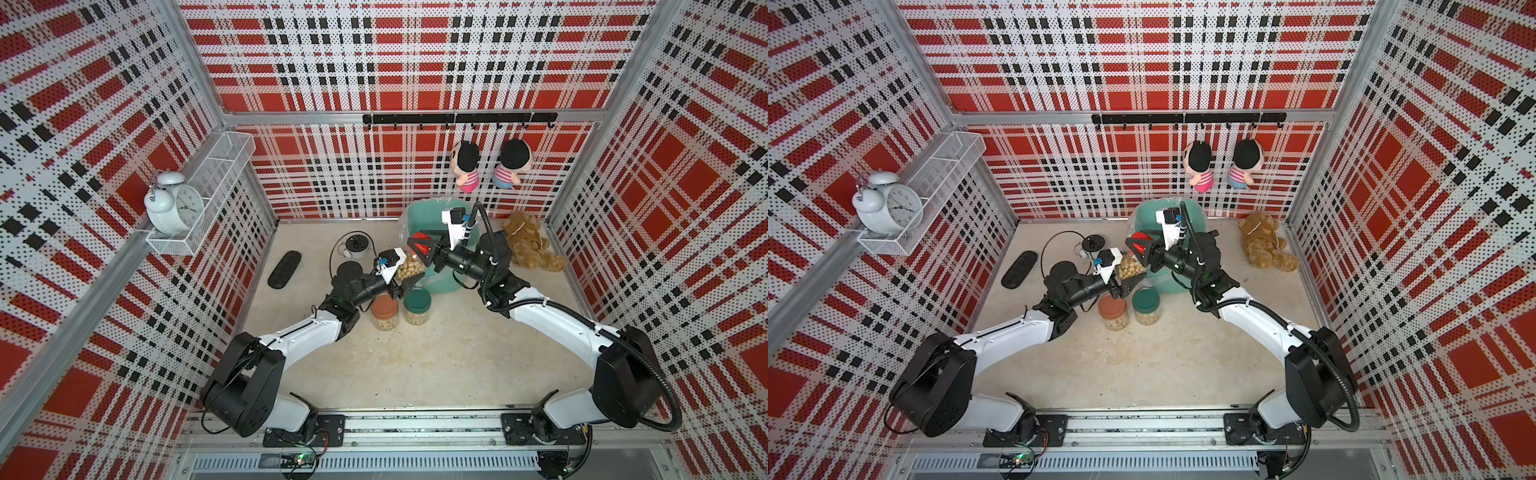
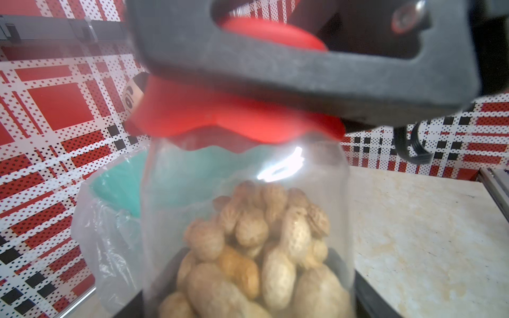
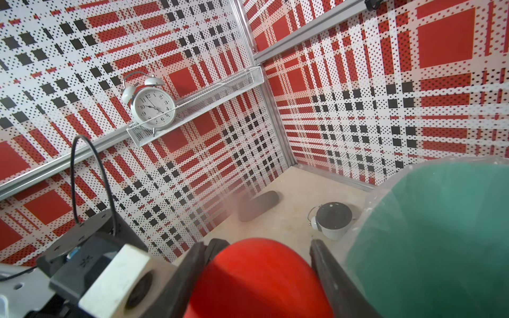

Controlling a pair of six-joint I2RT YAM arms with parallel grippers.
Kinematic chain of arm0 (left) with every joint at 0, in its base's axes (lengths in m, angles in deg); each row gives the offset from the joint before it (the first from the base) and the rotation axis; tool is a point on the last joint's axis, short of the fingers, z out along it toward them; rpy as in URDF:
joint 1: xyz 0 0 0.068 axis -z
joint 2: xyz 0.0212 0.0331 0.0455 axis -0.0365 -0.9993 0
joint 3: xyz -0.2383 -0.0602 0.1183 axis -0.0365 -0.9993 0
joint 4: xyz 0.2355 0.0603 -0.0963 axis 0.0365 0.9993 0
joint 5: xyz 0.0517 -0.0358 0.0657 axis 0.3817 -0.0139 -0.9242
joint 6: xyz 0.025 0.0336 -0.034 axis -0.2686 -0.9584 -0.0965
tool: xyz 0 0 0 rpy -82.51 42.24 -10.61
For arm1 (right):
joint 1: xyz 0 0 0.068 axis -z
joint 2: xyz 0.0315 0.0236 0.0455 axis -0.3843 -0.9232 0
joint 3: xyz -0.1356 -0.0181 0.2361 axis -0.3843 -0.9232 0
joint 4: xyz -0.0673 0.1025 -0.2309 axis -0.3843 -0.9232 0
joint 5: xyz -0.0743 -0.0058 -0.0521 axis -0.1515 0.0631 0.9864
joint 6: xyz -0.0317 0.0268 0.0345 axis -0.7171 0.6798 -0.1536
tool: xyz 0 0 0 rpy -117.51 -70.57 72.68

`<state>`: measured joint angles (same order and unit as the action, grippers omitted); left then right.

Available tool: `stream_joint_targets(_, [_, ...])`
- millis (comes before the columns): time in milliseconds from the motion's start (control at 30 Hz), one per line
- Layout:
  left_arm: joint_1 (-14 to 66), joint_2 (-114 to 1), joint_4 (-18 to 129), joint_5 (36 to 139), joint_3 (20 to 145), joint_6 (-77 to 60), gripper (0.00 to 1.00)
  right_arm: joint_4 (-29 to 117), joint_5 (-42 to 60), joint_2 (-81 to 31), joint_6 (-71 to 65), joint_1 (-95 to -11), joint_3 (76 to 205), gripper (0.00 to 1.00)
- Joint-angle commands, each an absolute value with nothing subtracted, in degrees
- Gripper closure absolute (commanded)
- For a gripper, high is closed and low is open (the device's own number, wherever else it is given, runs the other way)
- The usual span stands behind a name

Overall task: Empty moldy peanuts from jars
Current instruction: Unscrew the lid from the jar.

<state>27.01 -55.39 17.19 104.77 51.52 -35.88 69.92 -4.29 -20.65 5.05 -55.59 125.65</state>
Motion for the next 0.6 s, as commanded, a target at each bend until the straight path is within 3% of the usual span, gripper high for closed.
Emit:
stream_joint_targets(0, [26.44,-54.84,15.84,107.9,53.37,-35.41,1.0,71.1,-10.1,-20.82,3.18,-54.4,126.63,0.63])
stream_joint_targets(300, [24.68,-55.78,17.49,116.43,54.41,-33.32,1.0,87.3,-30.06,-21.77,3.26,-46.01,123.3,0.65])
stream_joint_targets(467, [24.6,-56.55,18.34,118.63,55.29,-33.32,1.0,101.59,-46.3,-26.21,3.74,-44.12,123.78,0.52])
stream_joint_targets(567, [24.36,-57.27,19.92,121.34,56.31,-33.46,1.0,114.21,-52.47,-30.26,11.4,-42.9,125.48,0.42])
